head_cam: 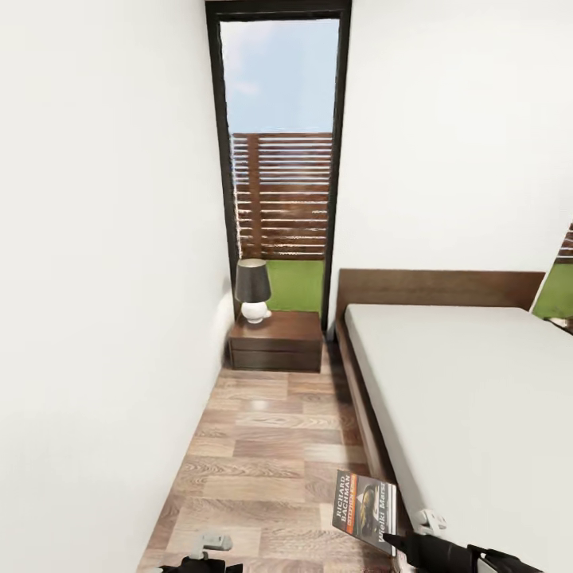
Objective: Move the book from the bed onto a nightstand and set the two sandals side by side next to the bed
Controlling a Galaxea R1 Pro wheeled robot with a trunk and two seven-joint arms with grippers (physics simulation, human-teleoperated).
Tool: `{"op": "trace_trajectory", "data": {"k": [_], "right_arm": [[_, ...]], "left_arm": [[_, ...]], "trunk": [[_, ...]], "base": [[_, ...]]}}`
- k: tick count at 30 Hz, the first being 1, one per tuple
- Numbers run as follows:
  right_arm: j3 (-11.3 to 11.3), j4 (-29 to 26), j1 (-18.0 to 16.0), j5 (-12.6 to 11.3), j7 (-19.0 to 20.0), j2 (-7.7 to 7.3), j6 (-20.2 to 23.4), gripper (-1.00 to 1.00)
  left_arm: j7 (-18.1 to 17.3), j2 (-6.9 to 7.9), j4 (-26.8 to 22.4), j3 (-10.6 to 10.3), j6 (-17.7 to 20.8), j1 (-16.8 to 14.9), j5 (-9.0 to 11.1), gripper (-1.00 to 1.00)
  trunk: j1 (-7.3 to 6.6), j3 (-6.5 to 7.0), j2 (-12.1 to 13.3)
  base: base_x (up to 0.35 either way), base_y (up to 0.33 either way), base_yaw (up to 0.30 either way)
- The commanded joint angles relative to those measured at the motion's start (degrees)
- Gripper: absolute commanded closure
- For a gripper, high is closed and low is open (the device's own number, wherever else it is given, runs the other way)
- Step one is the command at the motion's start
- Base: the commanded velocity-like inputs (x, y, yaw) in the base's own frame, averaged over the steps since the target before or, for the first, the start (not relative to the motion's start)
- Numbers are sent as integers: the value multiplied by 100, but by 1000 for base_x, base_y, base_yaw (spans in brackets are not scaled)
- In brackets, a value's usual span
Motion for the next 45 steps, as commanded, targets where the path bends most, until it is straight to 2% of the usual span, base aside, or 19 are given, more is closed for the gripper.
{"op": "trace_trajectory", "data": {"k": [1,7,23,37,45], "right_arm": [[-80,9,-8,32,13,-2,32,100],[-78,9,-9,32,13,-2,32,100],[-84,9,-10,32,13,-2,32,100],[-84,9,-10,32,13,-2,32,100],[-84,9,-10,39,13,-2,32,100]], "left_arm": [[-12,5,-9,-28,29,-2,58,-100],[-12,5,-7,-28,29,-2,58,-100],[-12,5,-3,-28,29,-2,58,-100],[-12,5,-7,-28,29,-2,58,-100],[-12,5,-9,-28,29,-2,58,-100]], "trunk": [[1,-8,-6],[1,-8,-6],[1,-5,-6],[1,104,-6],[1,112,-6]], "base": [[0,0,-249],[0,0,-176],[0,0,-10],[0,0,0],[103,0,0]]}}
